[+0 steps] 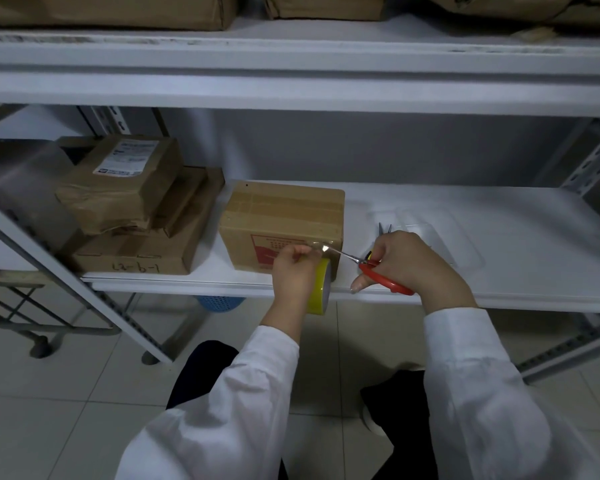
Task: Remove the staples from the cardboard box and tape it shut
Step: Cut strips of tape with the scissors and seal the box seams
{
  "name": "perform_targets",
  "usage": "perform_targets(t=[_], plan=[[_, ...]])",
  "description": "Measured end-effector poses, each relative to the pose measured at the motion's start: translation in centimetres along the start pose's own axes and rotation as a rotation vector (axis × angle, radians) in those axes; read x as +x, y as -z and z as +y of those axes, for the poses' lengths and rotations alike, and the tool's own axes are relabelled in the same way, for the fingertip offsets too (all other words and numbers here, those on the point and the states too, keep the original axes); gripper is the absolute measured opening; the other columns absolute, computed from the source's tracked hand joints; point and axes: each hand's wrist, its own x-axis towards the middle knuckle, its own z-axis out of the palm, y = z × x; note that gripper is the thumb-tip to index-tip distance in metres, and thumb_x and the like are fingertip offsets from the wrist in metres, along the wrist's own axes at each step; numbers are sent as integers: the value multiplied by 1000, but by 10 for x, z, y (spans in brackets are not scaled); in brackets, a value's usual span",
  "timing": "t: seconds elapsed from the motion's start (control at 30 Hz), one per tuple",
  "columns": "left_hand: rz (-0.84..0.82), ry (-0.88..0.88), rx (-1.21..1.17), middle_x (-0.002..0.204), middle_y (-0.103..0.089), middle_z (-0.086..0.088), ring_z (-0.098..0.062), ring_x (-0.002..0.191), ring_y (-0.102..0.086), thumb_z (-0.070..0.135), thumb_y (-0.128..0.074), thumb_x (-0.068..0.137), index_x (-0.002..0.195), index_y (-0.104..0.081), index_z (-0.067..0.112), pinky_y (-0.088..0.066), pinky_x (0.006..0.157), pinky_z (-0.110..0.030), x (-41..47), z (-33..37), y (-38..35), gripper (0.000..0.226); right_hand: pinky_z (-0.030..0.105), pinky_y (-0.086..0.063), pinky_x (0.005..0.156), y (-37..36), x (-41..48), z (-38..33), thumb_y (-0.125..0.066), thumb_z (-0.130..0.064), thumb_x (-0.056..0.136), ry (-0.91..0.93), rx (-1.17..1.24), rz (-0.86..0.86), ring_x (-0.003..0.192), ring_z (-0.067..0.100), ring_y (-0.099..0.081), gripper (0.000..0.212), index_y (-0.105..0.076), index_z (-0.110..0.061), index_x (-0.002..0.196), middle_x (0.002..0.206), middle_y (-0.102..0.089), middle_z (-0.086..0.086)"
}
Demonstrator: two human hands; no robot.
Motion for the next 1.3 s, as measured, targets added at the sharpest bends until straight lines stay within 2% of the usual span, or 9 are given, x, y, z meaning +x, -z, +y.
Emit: perform_targets(t=[0.1, 0.23, 0.33, 0.47, 0.6, 0.7, 0.87, 1.1, 1.3], plan=[[-2, -4, 14, 90, -60, -1, -22, 90, -56, 21, -64, 86, 72, -54, 24, -45, 89, -34, 0, -1, 0, 17, 26, -48, 66, 1, -1, -1, -84, -56, 50, 10, 29, -2, 68, 18, -59, 57, -71, -13, 85, 78, -66, 5], [-7, -17, 17, 91, -61, -2, -23, 93, -57, 19, -62, 86, 75, -55, 22, -44, 91, -34, 1, 1, 0, 13, 27, -43, 70, 2, -3, 5, -83, -58, 52, 9, 0, -32, 80, 20, -59, 54, -69, -17, 86, 84, -65, 3], [-9, -16, 14, 87, -60, 1, -23, 94, -57, 20, -63, 86, 72, -55, 24, -45, 94, -35, 1, 1, 0, 17, 28, -42, 72, 2, -4, 10, -81, -60, 54, -3, -42, -43, 78, 18, -58, 53, -69, -19, 86, 83, -64, 1], [-9, 5, -1, 97, -61, -4, -25, 97, -57, 21, -63, 86, 80, -58, 20, -45, 93, -35, 1, 0, 0, 8, 28, -43, 71, 1, -2, 12, -81, -61, 52, -15, -47, -14, 77, 19, -58, 56, -67, -16, 83, 80, -63, 1], [-9, 2, 9, 93, -62, -4, -25, 95, -57, 20, -63, 86, 72, -56, 23, -45, 90, -33, 2, 2, 0, 16, 29, -42, 72, 1, 0, 12, -81, -60, 52, -10, -46, -21, 78, 19, -56, 54, -67, -17, 81, 78, -62, 0], [-11, 7, 18, 95, -63, -4, -25, 96, -58, 20, -63, 86, 82, -60, 17, -45, 89, -32, 4, 2, 2, 5, 29, -45, 74, 2, 0, 14, -82, -60, 50, -19, -43, -17, 81, 18, -58, 56, -67, -15, 81, 82, -64, 2], [-18, 30, 11, 98, -61, -3, -22, 94, -54, 23, -65, 85, 92, -61, 15, -39, 83, -29, 4, 1, 1, 11, 27, -41, 69, 2, 3, 10, -81, -60, 52, 5, -45, -25, 72, 13, -55, 51, -69, -19, 80, 73, -61, -3], [-22, 33, 14, 94, -59, -2, -23, 92, -53, 22, -62, 86, 90, -61, 16, -39, 83, -29, 4, 2, 2, 8, 31, -46, 79, 3, 4, 7, -80, -61, 54, 15, -117, -9, 83, 18, -55, 52, -60, -22, 83, 82, -57, -3], [-8, 22, 12, 98, -63, -5, -26, 96, -58, 20, -64, 84, 93, -63, 13, -45, 90, -32, 6, 0, 2, 11, 28, -44, 76, 2, 3, 5, -81, -59, 53, 17, -104, -3, 85, 18, -56, 56, -67, -19, 89, 85, -59, -1]])
